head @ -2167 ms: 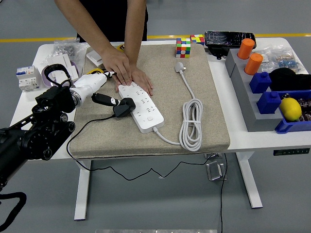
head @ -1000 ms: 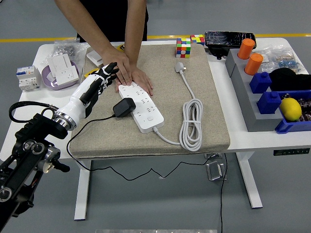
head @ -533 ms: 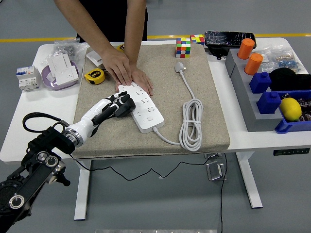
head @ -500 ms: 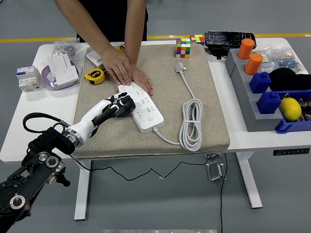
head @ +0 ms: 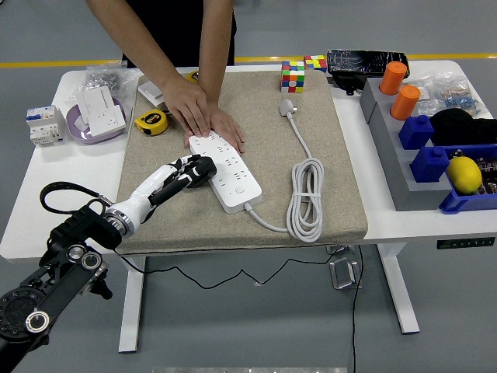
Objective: Pick up the plug,place it near the board,insert it into the board,press the button
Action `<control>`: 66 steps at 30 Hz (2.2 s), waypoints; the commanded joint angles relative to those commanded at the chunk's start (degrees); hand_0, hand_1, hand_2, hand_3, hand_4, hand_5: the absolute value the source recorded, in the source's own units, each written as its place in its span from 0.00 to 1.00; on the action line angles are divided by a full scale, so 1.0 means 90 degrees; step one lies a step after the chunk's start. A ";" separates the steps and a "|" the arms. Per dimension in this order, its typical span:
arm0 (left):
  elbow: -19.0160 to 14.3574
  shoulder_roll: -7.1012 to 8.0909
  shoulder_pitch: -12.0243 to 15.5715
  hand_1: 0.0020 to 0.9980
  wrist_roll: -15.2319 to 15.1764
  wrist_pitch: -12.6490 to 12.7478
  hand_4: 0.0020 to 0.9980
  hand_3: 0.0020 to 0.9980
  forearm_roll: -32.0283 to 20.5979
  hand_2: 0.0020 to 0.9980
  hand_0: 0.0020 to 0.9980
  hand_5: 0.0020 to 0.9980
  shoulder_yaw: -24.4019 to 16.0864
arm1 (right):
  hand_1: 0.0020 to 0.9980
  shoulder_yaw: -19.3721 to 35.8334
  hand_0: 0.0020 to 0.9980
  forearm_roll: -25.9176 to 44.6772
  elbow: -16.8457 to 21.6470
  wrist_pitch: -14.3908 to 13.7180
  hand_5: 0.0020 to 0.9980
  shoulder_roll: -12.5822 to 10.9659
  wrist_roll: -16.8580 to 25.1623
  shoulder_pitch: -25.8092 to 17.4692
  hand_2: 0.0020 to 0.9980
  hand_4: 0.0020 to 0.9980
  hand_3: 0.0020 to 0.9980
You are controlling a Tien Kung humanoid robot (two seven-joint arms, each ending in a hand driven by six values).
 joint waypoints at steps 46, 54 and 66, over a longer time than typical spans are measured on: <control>0.0461 0.0049 -0.0938 1.00 0.0019 0.0100 1.00 0.99 0.0518 0.99 1.00 1.00 0.0902 | 0.90 -0.0031 0.93 0.0012 -0.0015 -0.0002 1.00 -0.0027 -0.0009 0.0039 0.83 1.00 0.83; 0.0500 0.0076 -0.1044 1.00 0.0013 0.0129 1.00 0.99 0.0943 0.99 1.00 1.00 0.0928 | 0.90 -0.0027 0.94 0.0008 -0.0016 -0.0003 1.00 -0.0032 -0.0009 0.0036 0.83 1.00 0.83; 0.0444 0.0123 -0.1148 1.00 0.0004 0.0221 1.00 0.98 0.1852 0.98 1.00 1.00 0.0984 | 0.90 0.0009 0.93 0.0014 -0.0024 -0.0006 1.00 -0.0026 -0.0007 0.0049 0.83 1.00 0.83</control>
